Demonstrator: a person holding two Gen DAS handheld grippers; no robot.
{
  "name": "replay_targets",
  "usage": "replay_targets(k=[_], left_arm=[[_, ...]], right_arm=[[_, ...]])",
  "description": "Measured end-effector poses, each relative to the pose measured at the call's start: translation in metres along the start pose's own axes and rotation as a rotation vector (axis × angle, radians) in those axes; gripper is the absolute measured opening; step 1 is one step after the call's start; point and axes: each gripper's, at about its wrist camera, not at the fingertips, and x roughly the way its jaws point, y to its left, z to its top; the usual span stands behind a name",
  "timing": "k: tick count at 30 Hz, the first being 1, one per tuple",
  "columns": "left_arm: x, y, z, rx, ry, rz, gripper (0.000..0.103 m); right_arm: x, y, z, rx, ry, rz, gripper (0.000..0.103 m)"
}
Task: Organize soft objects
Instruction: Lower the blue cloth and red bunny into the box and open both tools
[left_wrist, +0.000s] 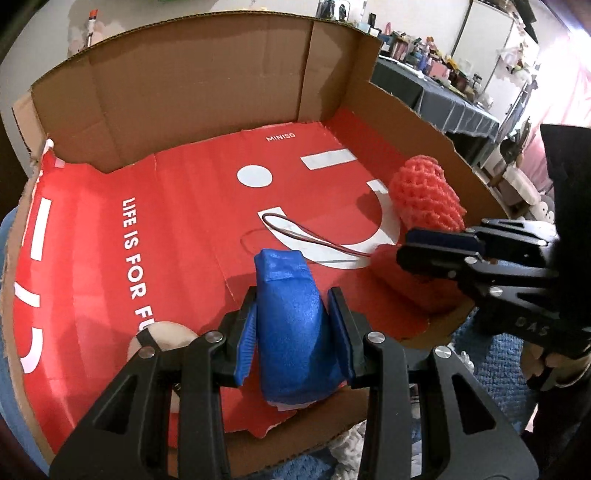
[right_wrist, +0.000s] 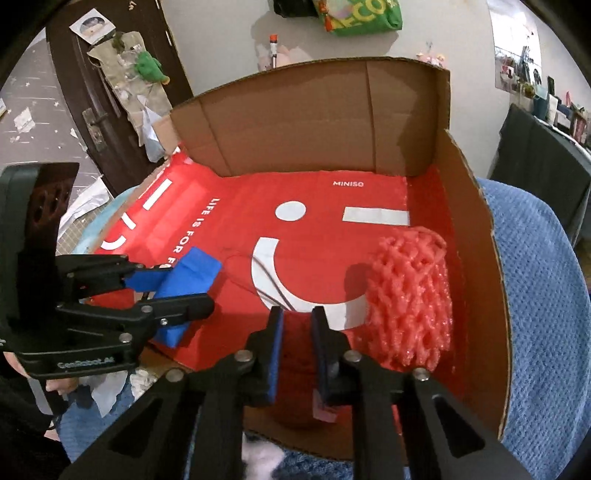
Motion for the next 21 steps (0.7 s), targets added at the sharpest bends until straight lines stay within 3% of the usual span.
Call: replay_targets(k=[2,4,6,7,10,13,21], left_arm=[[0.001,-0.001,-0.001,0.006,0.007,-0.005,0.034],[0.002,-0.002,0.0,0.013,0.011,-0.006,0.034],[0.002,-0.002,-0.001,0.017,0.012,-0.008,0.035],[0.002,-0.002,-0.001,0.018,0.014,-0.01,0.035],[0.005,-0.002,0.0,0.018,0.02,-0.007,0.035],[0.009,-0.001,-0.001,0.015,0.033,-0.005,0.035],[0.008,-0.002,0.0,0.02,0.032,-0.002,0.036]], right_arm=[[-0.002,0.001,0.001,-0.01,0.016,0.004,0.02],[-0.005,0.004,0.002,-0.022,0.032,0.007,0.033],[-0.005,0.009,0.001,-0.057,0.063,-0.002,0.061],[-0.005,0.013,-0.001,-0.076,0.063,-0.014,0.063],[0.002,0.017,-0.004,-0.103,0.085,-0.043,0.063],[0.01,0.016,-0.007,-0.111,0.111,-0.074,0.045],[0.014,0.012,-0.001,-0.091,0.077,-0.062,0.043]])
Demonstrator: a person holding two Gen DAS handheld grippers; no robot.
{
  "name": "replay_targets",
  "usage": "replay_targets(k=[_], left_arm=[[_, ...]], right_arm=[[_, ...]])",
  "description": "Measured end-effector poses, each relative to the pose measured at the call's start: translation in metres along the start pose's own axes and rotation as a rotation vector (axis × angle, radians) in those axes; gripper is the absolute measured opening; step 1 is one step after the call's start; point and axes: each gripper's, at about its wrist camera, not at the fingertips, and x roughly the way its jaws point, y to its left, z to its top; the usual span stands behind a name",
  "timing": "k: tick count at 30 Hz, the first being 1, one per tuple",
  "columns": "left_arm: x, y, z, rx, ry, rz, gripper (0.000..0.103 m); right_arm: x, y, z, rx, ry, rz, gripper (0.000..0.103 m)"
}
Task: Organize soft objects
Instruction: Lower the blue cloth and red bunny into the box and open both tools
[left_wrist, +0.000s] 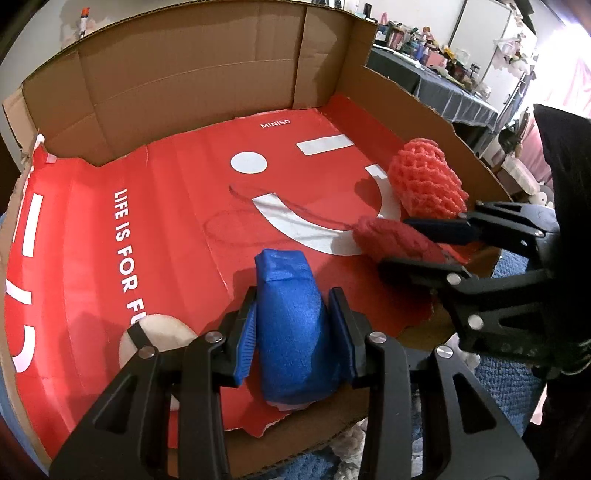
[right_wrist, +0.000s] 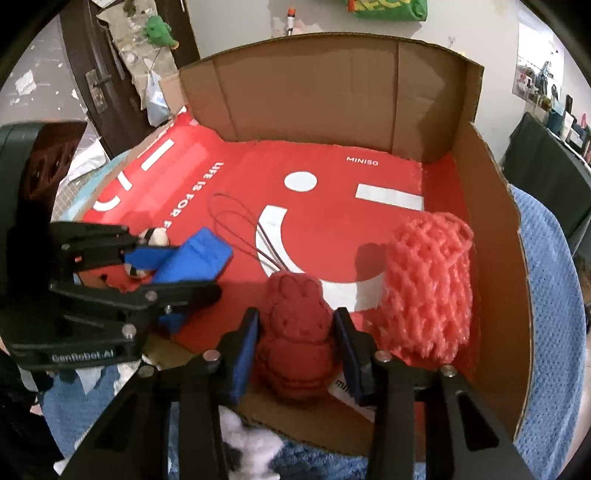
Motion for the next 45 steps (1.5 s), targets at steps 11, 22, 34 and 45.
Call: replay_targets(k=[11,22,34,45], left_arm=[[0.002,0.0,0.0,0.014,-0.013,0.013,0.038],[0.001,-0.002,-0.002,0.031,-0.036,0.011,0.047],[-0.013,-0.002,-0.003,0.023,-0.061,0.01,0.05],[-0.064,-0.003,-0.024,-0.001,-0.16,0.046,0.067]], right_arm=[[0.009,0.005,0.007,-0.031,-0.024,-0.036,0.044],[0.013,0.002,0.003,-0.013,-0.019,-0.018,0.048],[0.001,-0.001,0.004,-0.001,-0.04,-0.022,0.054],[-0.035,0.004,0.0,0.035,-0.1,-0.042,0.061]])
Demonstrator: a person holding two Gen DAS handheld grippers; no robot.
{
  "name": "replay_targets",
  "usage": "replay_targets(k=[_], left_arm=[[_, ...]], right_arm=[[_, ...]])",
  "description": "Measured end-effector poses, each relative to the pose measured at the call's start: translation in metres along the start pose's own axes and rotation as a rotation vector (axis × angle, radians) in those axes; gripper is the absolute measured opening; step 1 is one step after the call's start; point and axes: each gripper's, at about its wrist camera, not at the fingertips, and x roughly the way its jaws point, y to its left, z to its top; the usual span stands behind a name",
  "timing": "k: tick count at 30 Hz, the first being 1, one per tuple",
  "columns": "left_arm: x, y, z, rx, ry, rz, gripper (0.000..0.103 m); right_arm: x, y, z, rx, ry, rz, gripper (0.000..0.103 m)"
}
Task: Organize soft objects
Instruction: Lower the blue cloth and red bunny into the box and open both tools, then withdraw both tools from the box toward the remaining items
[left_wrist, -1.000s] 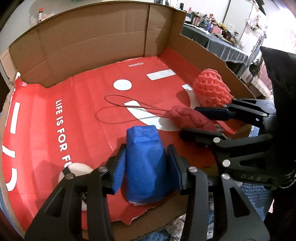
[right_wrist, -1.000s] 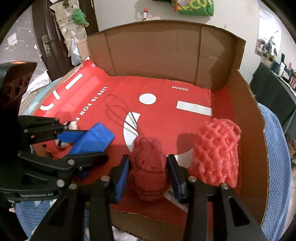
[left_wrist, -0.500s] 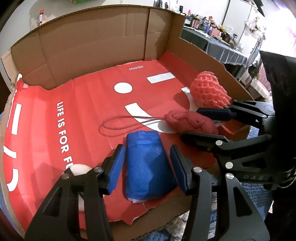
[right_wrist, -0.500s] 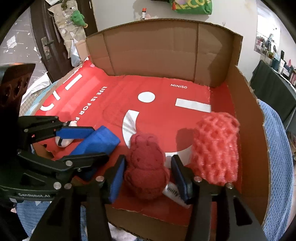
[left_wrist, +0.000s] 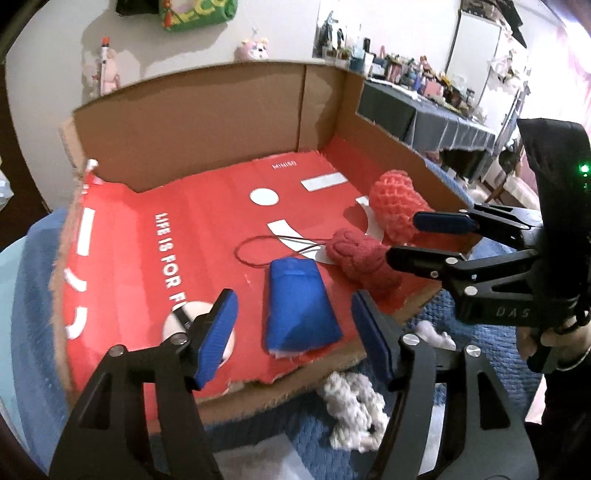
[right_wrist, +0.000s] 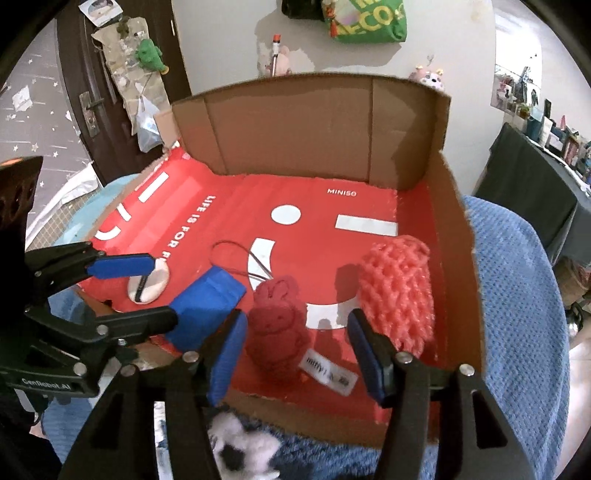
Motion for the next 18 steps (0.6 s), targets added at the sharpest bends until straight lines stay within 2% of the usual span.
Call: replay_targets(k=[2,8,10,18], left_arm=[[-0.014,0.001,-0.004,-0.014,-0.029,0.014,0.071],[-0.056,0.004,-0.019,-0.057,-0.105,0.036,0.073],[-0.067,0.004,-0.026,-0.072,-0.123,0.04,0.082],[-0.102,-0.007,-0.058,-0.083,-0.202,0.111,0.086]], right_arm=[[-0.011,0.004,0.0,0.003,-0.021,-0.002,0.065],[-0.047,0.018,-0.009,0.011,-0.089,-0.012,0.074],[-0.058,0.02,-0.014,0.018,-0.108,-0.014,0.078],[-0.108,0.034,-0.043,0.024,-0.203,-0.039,0.096]])
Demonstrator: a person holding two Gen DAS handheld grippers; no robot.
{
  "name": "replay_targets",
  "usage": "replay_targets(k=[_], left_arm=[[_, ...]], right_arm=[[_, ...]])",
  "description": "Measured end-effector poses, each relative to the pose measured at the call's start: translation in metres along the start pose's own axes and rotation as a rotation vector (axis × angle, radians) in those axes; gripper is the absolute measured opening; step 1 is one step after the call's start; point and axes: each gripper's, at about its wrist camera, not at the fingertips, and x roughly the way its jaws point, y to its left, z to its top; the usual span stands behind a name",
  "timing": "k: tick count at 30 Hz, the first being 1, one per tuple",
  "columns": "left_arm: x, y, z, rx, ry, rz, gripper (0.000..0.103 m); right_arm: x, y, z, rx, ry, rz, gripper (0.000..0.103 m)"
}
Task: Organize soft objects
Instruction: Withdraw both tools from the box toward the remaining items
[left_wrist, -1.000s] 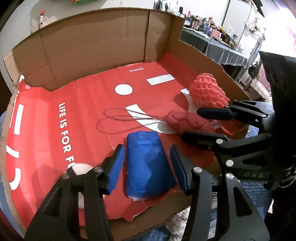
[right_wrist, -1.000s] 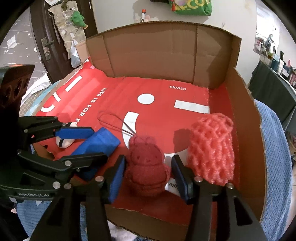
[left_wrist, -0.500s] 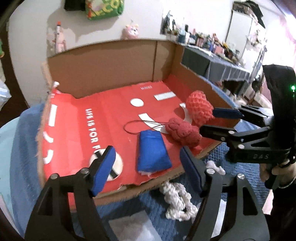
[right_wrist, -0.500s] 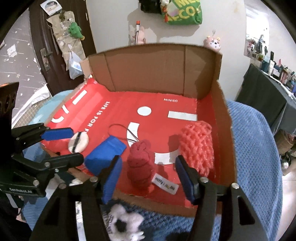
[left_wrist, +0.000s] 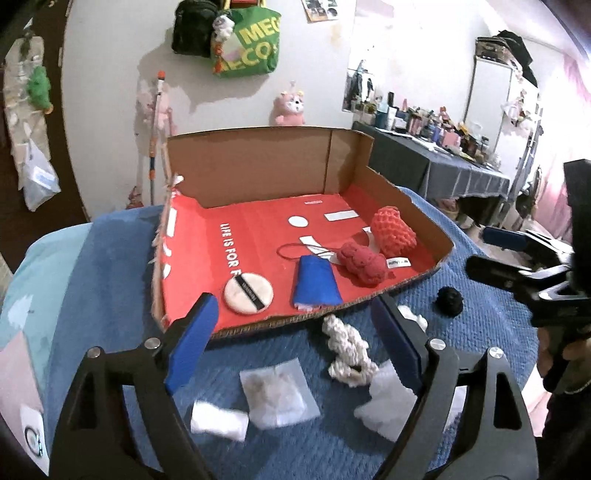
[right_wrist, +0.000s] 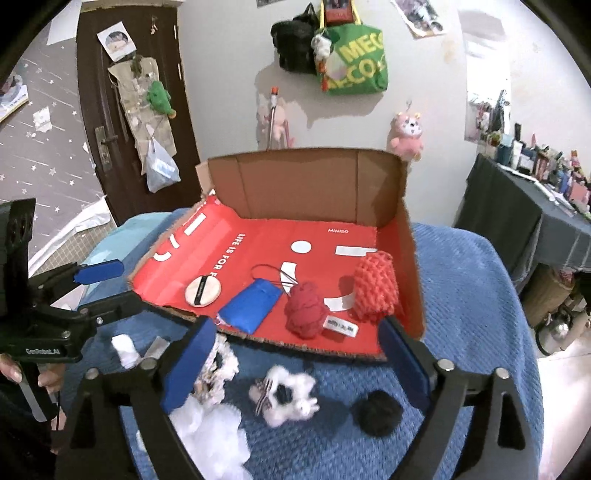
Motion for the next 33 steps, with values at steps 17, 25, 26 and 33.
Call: replay_targets(k=[17,25,26,33], left_arm=[[-0.057,-0.024,-0.069,-0.061,-0.162,0.134,0.097],[-0.049,-0.03,-0.101,-0.061,-0.164,0.185,0.098],[-0.047,-0.03,-0.105,-0.064,-0.164,0.188,0.098],[-0.038,-0.029,-0.124,-0.071,-0.144,0.201,0.098]], right_arm=[[-0.063,0.025,-0.07,-0.014,-0.16,-0.057,0.103],[-0.056,0.023,-0.109,0.012,-0.168,-0.143,0.103],[-0.056,0.023,-0.116,0.012,-0.171,-0.153,0.103],[-0.045,0.023,-0.141,0.033,-0.162,-0.19,0.103]])
